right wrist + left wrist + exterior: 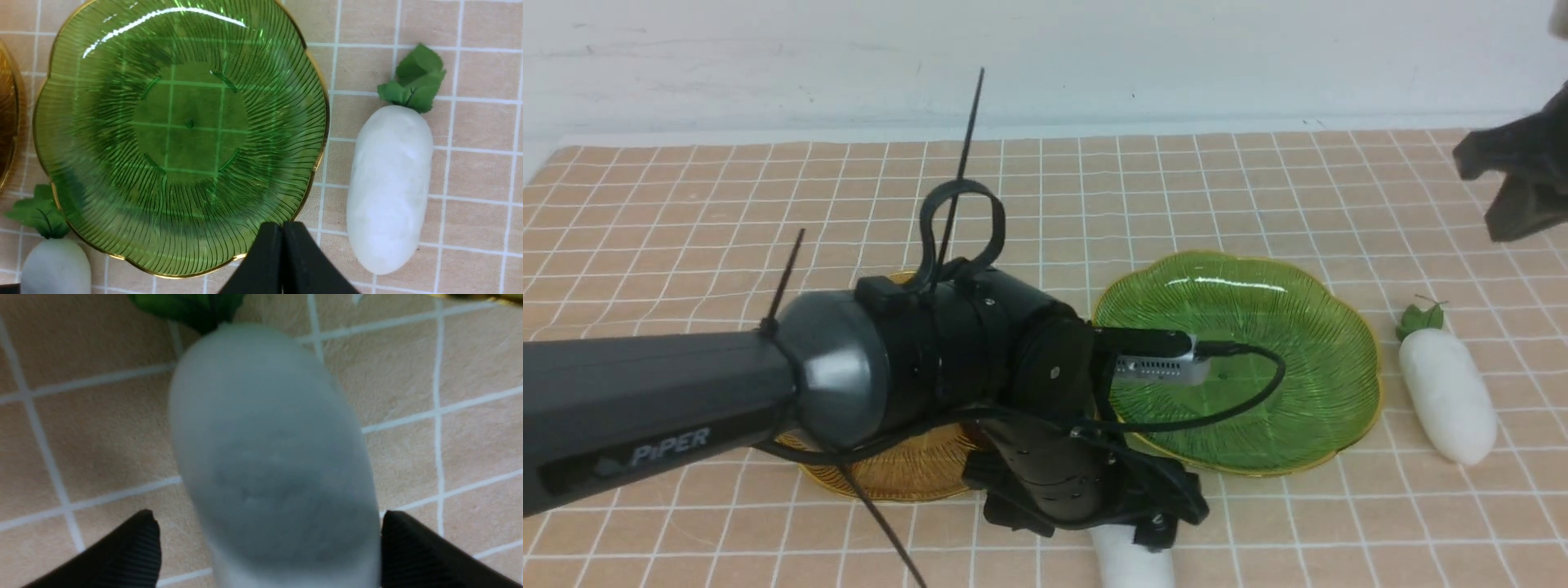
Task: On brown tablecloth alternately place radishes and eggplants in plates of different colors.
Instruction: 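Pick up the white radish and place it on the plate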
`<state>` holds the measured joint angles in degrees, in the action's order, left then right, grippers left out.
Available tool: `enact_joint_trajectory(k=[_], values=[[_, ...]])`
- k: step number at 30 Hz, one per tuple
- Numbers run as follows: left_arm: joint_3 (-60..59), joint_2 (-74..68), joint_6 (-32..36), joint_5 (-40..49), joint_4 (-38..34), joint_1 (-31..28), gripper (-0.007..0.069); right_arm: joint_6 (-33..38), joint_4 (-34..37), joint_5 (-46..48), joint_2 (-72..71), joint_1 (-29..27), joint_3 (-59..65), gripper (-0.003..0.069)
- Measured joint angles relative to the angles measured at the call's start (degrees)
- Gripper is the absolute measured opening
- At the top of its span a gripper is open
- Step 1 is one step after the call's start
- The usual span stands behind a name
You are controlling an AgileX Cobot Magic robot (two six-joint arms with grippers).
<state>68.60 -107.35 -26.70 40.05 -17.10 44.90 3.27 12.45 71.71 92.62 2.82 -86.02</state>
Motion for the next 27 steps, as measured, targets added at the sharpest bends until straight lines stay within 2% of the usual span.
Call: enact_joint_trajectory(k=[8,9,13,16,27], values=[[0.0,-1.1,0.8,-1.5,-1.4,0.0,0.0623,0.3,0.3,0.0,0.0,0.0,0.0,-0.0015],[0.0,-1.5,0.8,-1.6,-1.4,0.0,0.0606,0.4,0.3,0.0,0.0,0.0,0.0,-0.0015],[0.1,-2.6,0.8,-1.2,-1.3,0.0,0.0455,0.5,0.3,0.0,0.0,0.0,0.0,-0.0015],[0.2,-2.7,1.0,-0.5,-1.5,0.0,0.04,0.5,-0.2,0.0,0.0,0.0,0.0,-0.0015],[0.7,4.5,3.7,6.1,-1.3,0.3,0.0388,-2.6,-11.9,0.0,1.1,-0.4,0.0,-0.0006]])
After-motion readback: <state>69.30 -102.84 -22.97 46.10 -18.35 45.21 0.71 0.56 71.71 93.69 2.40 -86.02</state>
